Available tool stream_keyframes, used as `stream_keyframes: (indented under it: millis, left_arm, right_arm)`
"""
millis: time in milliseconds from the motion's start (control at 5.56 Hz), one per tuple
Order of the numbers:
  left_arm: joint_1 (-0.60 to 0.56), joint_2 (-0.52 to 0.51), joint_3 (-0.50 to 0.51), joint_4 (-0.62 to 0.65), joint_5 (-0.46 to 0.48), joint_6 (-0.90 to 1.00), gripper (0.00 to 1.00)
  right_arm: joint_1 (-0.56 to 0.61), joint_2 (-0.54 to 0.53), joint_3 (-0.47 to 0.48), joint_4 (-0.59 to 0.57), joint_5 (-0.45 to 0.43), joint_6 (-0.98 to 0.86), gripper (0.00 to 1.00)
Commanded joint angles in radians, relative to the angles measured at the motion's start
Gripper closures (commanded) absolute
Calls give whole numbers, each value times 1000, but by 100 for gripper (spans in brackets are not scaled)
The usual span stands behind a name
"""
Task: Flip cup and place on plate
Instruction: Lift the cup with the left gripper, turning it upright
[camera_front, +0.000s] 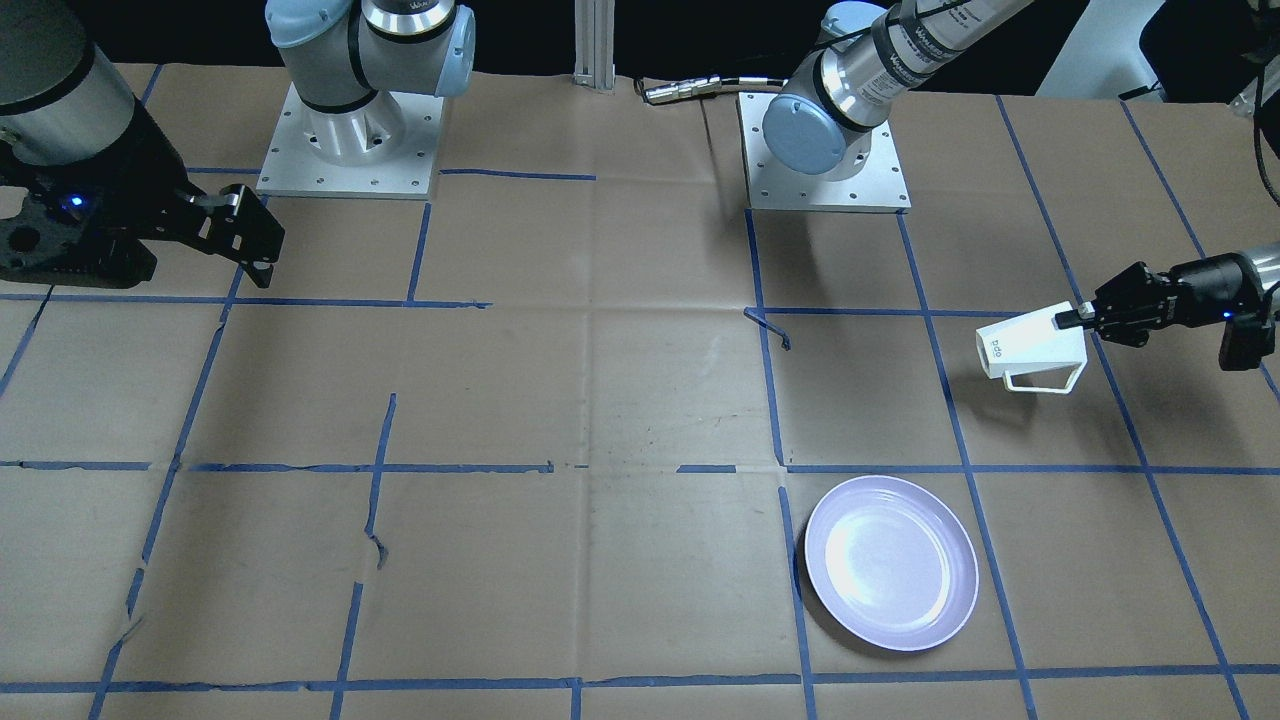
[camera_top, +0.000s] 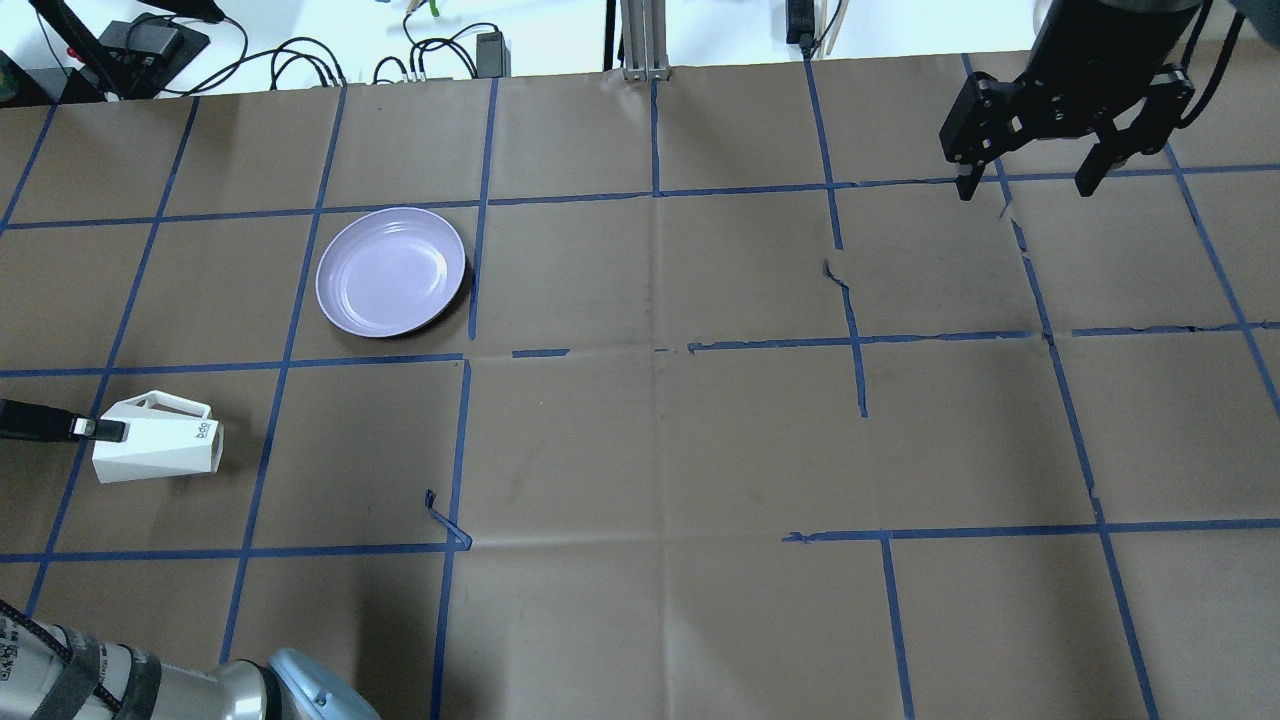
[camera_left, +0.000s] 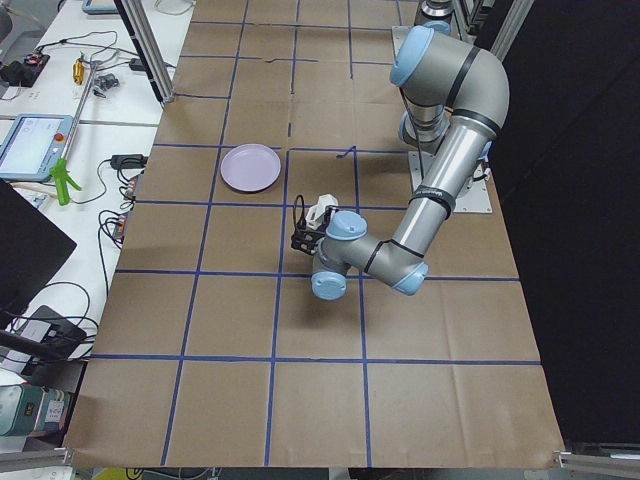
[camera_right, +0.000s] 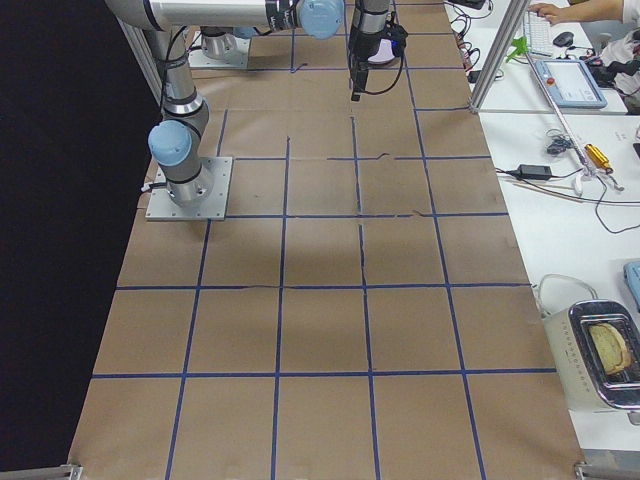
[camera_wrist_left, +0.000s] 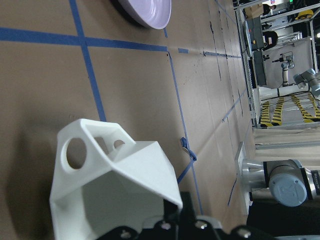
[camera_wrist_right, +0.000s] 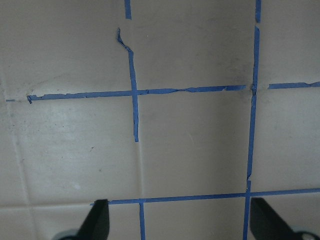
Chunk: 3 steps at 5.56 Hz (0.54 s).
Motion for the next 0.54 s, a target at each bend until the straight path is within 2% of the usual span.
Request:
stream_keyframes:
  millis: [0, 360]
  left_arm:
    - [-99, 187, 3, 91, 10, -110, 100]
    - [-318, 330, -1, 270, 65, -333, 100]
  right_arm:
    - [0, 0, 0, 0, 0, 0, 0]
    - [0, 0, 0, 0, 0, 0, 0]
